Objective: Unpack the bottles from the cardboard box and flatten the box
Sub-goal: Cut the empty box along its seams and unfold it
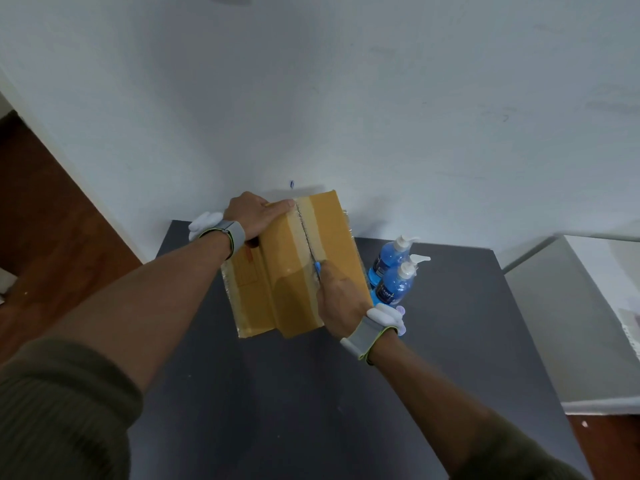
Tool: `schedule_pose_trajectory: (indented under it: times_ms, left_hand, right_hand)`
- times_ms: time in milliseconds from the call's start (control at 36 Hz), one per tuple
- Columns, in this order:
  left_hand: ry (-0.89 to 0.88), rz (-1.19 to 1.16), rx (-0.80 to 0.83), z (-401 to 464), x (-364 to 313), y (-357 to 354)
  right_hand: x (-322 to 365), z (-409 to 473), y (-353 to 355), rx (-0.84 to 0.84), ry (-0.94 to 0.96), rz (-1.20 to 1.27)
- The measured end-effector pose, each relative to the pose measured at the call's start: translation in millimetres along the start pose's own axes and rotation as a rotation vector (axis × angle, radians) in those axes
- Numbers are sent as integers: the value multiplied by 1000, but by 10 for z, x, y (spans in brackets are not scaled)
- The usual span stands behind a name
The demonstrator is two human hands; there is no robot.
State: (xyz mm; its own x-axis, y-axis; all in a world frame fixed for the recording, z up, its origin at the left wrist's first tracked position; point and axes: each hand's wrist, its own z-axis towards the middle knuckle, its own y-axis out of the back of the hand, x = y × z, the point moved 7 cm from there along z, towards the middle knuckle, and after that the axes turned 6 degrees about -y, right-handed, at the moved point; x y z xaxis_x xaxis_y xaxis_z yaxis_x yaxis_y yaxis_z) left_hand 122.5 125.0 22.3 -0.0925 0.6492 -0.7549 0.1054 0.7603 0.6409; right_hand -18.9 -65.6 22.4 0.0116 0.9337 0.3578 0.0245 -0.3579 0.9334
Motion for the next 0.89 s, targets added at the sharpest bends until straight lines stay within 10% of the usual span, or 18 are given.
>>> schedule_pose_trajectory:
  times_ms: [889]
  left_hand:
    - [44, 228, -51, 303, 45, -17]
  right_hand:
    - [-379, -567, -331, 355, -198, -228]
